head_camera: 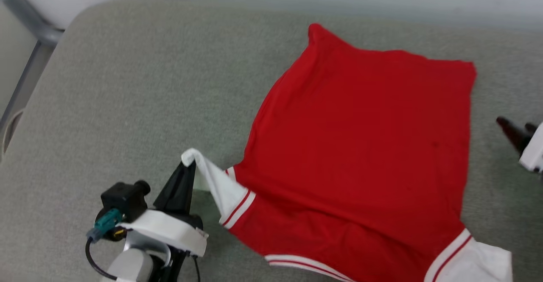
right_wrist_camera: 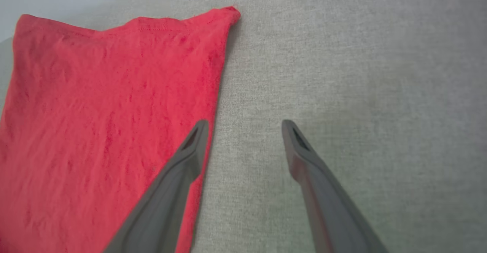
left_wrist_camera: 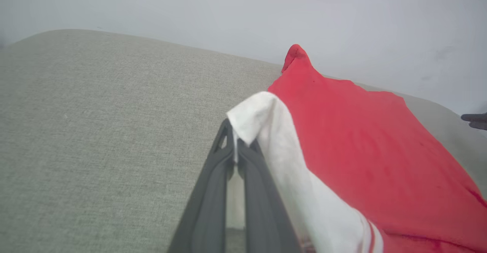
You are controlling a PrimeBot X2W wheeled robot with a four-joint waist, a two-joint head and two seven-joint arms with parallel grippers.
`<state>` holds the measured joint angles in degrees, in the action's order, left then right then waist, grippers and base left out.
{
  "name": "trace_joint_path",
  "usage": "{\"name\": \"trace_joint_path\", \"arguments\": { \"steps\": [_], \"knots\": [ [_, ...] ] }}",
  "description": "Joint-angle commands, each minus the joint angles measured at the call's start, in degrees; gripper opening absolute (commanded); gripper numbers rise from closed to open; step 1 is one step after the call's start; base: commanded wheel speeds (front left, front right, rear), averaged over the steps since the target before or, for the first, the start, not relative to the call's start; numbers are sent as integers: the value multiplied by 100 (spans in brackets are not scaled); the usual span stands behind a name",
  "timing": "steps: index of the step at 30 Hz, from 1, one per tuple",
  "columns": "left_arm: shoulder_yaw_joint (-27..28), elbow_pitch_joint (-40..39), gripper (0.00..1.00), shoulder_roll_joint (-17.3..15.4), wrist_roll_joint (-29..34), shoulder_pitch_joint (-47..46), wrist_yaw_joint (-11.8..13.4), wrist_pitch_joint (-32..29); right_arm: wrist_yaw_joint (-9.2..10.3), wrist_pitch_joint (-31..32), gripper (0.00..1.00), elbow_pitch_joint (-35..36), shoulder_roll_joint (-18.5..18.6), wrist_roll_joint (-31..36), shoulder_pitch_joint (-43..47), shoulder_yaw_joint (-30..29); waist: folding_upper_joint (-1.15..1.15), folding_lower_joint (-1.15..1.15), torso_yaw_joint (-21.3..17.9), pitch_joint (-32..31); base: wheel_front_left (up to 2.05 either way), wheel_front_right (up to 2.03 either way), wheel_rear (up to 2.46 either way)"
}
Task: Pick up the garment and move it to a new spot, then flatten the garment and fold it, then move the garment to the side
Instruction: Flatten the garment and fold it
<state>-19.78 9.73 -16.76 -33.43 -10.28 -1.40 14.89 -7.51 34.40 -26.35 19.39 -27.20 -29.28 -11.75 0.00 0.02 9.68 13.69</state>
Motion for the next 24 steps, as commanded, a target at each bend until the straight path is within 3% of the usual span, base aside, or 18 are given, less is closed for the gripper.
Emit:
{"name": "trace_joint_path", "arguments": {
  "steps": [1,7,15,24],
  "knots": [
    [2,-34,0,43,59,-141,-42,32,4,171,100,-84,95,19,-299,21,0,-2,309,416,0,0,0],
    [5,-160,0,233,170,-604,-195,41,4,913,100,-421,344,348,-1536,140,0,-2,602,986,0,0,0],
    [210,-389,0,575,374,-920,-413,43,4,1366,100,-795,401,912,-2554,1,0,-2,896,1618,0,0,0],
    [405,-368,0,798,577,-971,-545,38,3,1979,100,-1424,101,1248,-2380,-29,0,-2,946,1868,0,0,0]
  ]
}}
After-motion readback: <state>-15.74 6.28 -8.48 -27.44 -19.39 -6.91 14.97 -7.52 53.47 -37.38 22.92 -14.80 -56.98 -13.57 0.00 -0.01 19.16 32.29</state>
